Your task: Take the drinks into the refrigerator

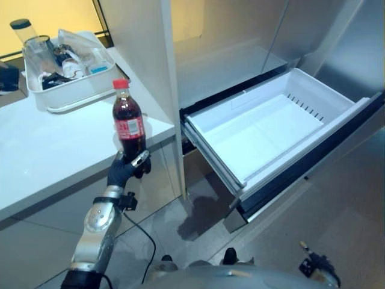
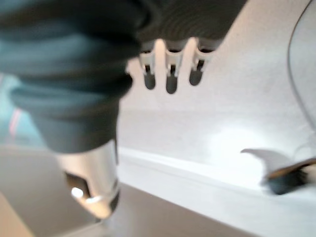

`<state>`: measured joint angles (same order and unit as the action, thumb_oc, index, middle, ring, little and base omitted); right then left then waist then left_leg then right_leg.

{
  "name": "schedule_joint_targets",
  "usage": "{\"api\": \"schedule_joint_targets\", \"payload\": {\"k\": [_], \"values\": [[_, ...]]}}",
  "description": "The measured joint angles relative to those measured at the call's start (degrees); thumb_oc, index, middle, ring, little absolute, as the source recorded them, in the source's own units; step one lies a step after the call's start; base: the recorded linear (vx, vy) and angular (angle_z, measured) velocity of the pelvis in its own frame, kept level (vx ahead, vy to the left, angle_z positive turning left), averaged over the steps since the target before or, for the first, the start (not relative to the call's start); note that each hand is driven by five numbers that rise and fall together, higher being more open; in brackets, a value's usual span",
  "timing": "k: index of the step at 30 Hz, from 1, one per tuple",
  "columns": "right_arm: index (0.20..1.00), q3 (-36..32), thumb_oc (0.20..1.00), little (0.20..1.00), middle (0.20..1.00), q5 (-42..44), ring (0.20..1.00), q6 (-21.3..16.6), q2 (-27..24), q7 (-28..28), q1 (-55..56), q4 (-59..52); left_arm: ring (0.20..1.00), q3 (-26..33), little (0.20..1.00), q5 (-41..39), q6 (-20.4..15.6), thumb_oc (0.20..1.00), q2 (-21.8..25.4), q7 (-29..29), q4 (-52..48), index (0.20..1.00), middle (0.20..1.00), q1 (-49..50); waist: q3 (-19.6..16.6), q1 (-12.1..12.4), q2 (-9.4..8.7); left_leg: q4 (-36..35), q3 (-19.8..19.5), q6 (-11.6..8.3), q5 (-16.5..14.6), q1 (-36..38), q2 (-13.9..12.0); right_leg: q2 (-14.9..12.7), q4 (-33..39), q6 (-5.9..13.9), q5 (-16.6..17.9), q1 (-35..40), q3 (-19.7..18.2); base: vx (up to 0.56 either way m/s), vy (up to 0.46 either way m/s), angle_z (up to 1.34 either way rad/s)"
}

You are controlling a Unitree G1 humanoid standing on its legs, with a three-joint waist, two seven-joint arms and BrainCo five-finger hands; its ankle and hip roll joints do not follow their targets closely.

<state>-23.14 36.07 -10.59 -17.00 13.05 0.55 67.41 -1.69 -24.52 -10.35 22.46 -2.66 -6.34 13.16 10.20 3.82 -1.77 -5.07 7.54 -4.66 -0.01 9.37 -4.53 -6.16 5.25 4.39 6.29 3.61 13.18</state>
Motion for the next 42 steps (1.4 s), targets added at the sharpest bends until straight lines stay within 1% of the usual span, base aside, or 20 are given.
{"api": "schedule_joint_targets", "payload": {"k": [2, 3, 6, 8, 11, 15, 16, 19, 20, 21, 25, 29, 30, 31, 32, 35, 36, 38, 41, 42], "values": [[1.0, -1.1, 1.0, 1.0, 1.0, 1.4, 1.0, -2.2, -0.7, 0.7, 1.6, -5.7, 0.2, 0.1, 0.2, -1.2, 0.0, 0.2, -0.5, -1.4, -0.5, 0.2, 0.2, 0.8, 0.0, 0.0, -0.11, 0.0, 0.1, 0.02, -0.1, 0.1, 0.0, 0.0, 0.0, -0.09, 0.1, 0.0, -0.1, 0.0, 0.0, 0.0], [1.0, -1.5, 1.0, 1.0, 1.0, 1.8, 1.0, -3.3, 0.0, 2.2, 3.4, -13.0, 0.2, 0.6, 0.2, -1.6, 0.0, 0.2, -1.2, -1.6, -0.6, 0.2, 0.2, 1.0, 0.0, -0.1, -0.03, 0.0, 0.1, 0.02, -0.1, 0.1, 0.0, 0.0, 0.0, -0.09, 0.1, 0.0, -0.2, 0.0, 0.0, 0.0], [1.0, -2.5, 1.0, 1.0, 1.0, 1.4, 1.0, -6.2, 1.3, 5.5, 4.7, -26.7, 0.2, 0.9, 0.2, -2.2, 0.0, 0.2, -1.4, -1.7, -1.2, 0.2, 0.2, 1.0, 0.0, -0.5, 0.11, 0.0, 0.2, 0.04, -0.2, 0.2, 0.0, 0.0, 0.0, -0.1, 0.1, 0.1, -0.3, 0.0, 0.0, 0.0], [1.0, -3.0, 1.0, 1.0, 1.0, -1.2, 1.0, -8.7, 2.4, 7.6, 4.6, -35.7, 0.2, 1.2, 0.2, -2.3, -0.1, 0.2, -1.4, -1.9, -1.9, 0.2, 0.2, 1.0, -0.1, -1.2, 0.09, 0.0, 0.2, 0.04, -0.2, 0.3, 0.0, 0.0, 0.0, -0.1, 0.1, 0.2, -0.3, 0.0, 0.0, 0.0], [1.0, -3.0, 1.0, 1.0, 1.0, -5.2, 1.0, -9.7, 2.5, 9.8, 3.6, -44.9, 0.2, 1.2, 0.2, -2.2, -0.1, 0.2, -1.7, -2.6, -2.1, 0.2, 0.2, 1.0, -0.1, -1.5, 0.3, 0.0, 0.6, 0.07, -0.2, 0.4, 0.1, 0.0, 0.0, -0.09, 0.2, 0.1, -0.7, 0.0, 0.006, -0.05], [1.0, -2.9, 1.0, 1.0, 1.0, -10.2, 1.0, -10.3, 2.4, 11.0, 0.1, -50.2, 0.2, 0.7, 0.2, -2.3, -0.1, 0.2, -2.3, -4.4, -2.8, 0.2, 0.2, 0.8, -0.1, -1.4, 0.28, 0.0, 1.5, -0.02, -0.3, 1.0, 0.1, 0.1, 0.0, -0.07, 0.3, 0.1, -1.6, -0.01, 0.007, -0.12], [1.0, -1.9, 1.0, 1.0, 1.0, -11.1, 1.0, -9.5, 2.8, 11.5, 0.8, -57.0, 0.2, 0.8, 0.2, -2.3, -0.1, 0.2, -2.5, -4.6, -3.4, 0.2, 0.2, 0.9, 0.1, -1.4, 0.6, 0.0, 1.7, -0.08, -0.3, 0.9, 0.2, 0.1, 0.0, -0.01, 0.4, 0.0, -1.6, -0.02, 0.004, -0.07], [1.0, 1.9, 1.0, 1.0, 1.0, -16.2, 1.0, -10.1, 2.7, 10.2, 0.9, -70.0, 0.2, 0.7, 0.2, -2.2, -0.1, 0.2, -2.7, -5.4, -3.9, 0.2, 0.2, 0.5, 0.1, -1.6, 0.99, 0.0, 1.7, -0.13, -0.3, 1.0, 0.2, 0.0, 0.0, 0.04, 0.5, 0.0, -1.7, -0.01, 0.0, -0.01], [1.0, 4.0, 1.0, 1.0, 1.0, -18.5, 1.0, -10.3, 2.5, 8.3, 0.7, -76.6, 0.2, 0.7, 0.2, -2.2, -0.1, 0.2, -3.1, -6.1, -3.9, 0.2, 0.2, 0.1, 0.1, -1.5, 0.98, 0.0, 1.7, -0.14, -0.3, 1.0, 0.2, 0.1, 0.0, 0.04, 0.5, 0.0, -1.7, 0.0, 0.0, 0.0], [1.0, 4.9, 1.0, 1.0, 1.0, -19.5, 1.0, -10.6, 2.4, 7.4, 0.6, -78.9, 0.2, 0.7, 0.2, -2.2, -0.1, 0.2, -3.2, -6.3, -3.9, 0.2, 0.2, 0.1, 0.1, -1.5, 0.95, 0.0, 1.7, -0.14, -0.3, 1.0, 0.2, 0.1, 0.0, 0.04, 0.5, 0.0, -1.7, 0.0, 0.0, 0.0], [1.0, 6.8, 1.0, 1.0, 1.0, -19.6, 1.0, -11.3, 1.0, 1.6, 0.1, -79.9, 0.2, 0.4, 0.2, -2.2, -0.1, 0.2, -3.2, -7.7, -3.9, 0.2, 0.2, 0.2, -0.3, -1.1, 0.21, 0.0, 1.7, -0.14, -0.3, 1.0, 0.3, 0.0, 0.0, 0.06, 0.5, 0.0, -1.7, 0.0, 0.0, 0.0], [1.0, 13.3, 1.0, 1.0, 1.0, -16.4, 1.0, -10.1, -6.0, -6.9, 0.0, -82.0, 0.2, -0.8, 0.2, -3.4, -0.1, 0.2, -0.4, -10.2, -3.9, 0.2, 0.2, -0.1, -0.4, -1.2, 0.15, 0.0, 1.7, -0.13, -0.2, 1.0, 0.3, 0.0, 0.0, 0.09, 0.5, 0.1, -1.6, 0.0, 0.0, 0.0], [1.0, 15.2, 1.0, 1.0, 1.0, -15.0, 1.0, -9.8, -8.6, -10.0, -0.5, -82.2, 0.2, -2.1, 0.2, -3.4, -0.1, 0.2, 0.7, -11.3, -3.9, 0.2, 0.2, -0.2, -0.4, -1.2, 0.11, 0.0, 1.7, -0.13, -0.2, 1.0, 0.3, 0.0, 0.0, 0.09, 0.5, 0.1, -1.6, 0.0, 0.0, 0.0], [1.0, 16.2, 1.0, 1.0, 1.0, -14.3, 1.0, -9.6, -9.6, -11.1, -0.7, -82.2, 0.2, -3.0, 0.2, -3.4, -0.1, 0.2, 1.3, -11.9, -3.9, 0.2, 0.2, -0.3, -0.4, -1.2, 0.04, 0.0, 1.7, -0.13, -0.2, 1.0, 0.3, 0.0, 0.0, 0.09, 0.5, 0.1, -1.6, 0.0, 0.0, 0.0], [1.0, 19.0, 1.0, 1.0, 1.0, -12.4, 1.0, -8.6, -12.5, -13.4, -2.0, -81.3, 0.2, -5.1, 0.2, -3.5, -0.1, 0.2, 2.7, -12.7, -3.9, 0.2, 0.2, -0.8, -0.5, -0.9, -0.06, 0.0, 1.7, -0.13, -0.2, 1.0, 0.3, 0.0, 0.0, 0.09, 0.6, 0.1, -1.5, 0.0, 0.0, 0.0], [1.0, 24.1, 1.0, 1.0, 1.0, -9.2, 1.0, -7.7, -15.9, -17.6, -5.6, -78.1, 0.2, -8.9, 0.2, -3.3, -0.2, 0.2, 5.8, -15.2, -3.9, 0.2, 0.2, -2.9, -0.6, -0.2, -0.45, 0.0, 1.6, -0.14, -0.2, 1.0, 0.3, 0.0, 0.0, 0.04, 0.6, 0.1, -1.5, 0.0, 0.0, 0.0], [1.0, 27.0, 1.0, 1.0, 1.0, -8.2, 1.0, -6.5, -18.0, -19.4, -7.4, -75.9, 0.2, -10.9, 0.2, -3.2, -0.2, 0.2, 7.2, -16.0, -3.9, 0.2, 0.2, -4.5, -0.7, -0.1, -0.62, 0.0, 1.6, -0.13, -0.2, 1.1, 0.3, 0.0, 0.0, 0.05, 0.6, 0.1, -1.5, 0.0, 0.0, 0.0], [1.0, 28.6, 1.0, 1.0, 1.0, -6.1, 1.0, -5.5, -17.9, -21.5, -8.1, -75.1, 0.2, -11.3, 0.2, -3.2, -0.5, 0.2, 7.6, -17.5, -4.6, 0.2, 0.2, -4.9, -0.7, 0.5, -0.79, 0.0, 1.6, -0.14, -0.2, 1.0, 0.3, 0.0, 0.0, 0.06, 0.6, 0.1, -1.4, 0.0, 0.0, 0.0], [1.0, 38.7, 1.0, 1.0, 1.0, -1.9, 1.0, -3.2, -21.0, -26.9, -14.3, -68.4, 0.2, -13.3, 0.2, -3.0, -0.9, 0.2, 10.9, -17.5, -4.5, 0.2, 0.2, -6.6, -0.8, 0.4, -1.06, 0.0, 1.5, -0.13, -0.2, 1.1, 0.3, 0.0, 0.0, 0.06, 0.6, 0.3, -1.3, 0.0, 0.0, 0.0], [1.0, 44.2, 1.0, 1.0, 1.0, -1.4, 1.0, -1.3, -22.6, -29.6, -17.5, -66.0, 0.2, -14.9, 0.2, -1.0, -1.3, 0.2, 12.3, -17.6, -4.4, 0.2, 0.2, -8.2, -0.8, 0.3, -1.09, 0.0, 1.5, -0.13, -0.2, 1.1, 0.3, 0.0, 0.0, 0.05, 0.6, 0.2, -1.3, 0.0, 0.0, 0.0]]}}
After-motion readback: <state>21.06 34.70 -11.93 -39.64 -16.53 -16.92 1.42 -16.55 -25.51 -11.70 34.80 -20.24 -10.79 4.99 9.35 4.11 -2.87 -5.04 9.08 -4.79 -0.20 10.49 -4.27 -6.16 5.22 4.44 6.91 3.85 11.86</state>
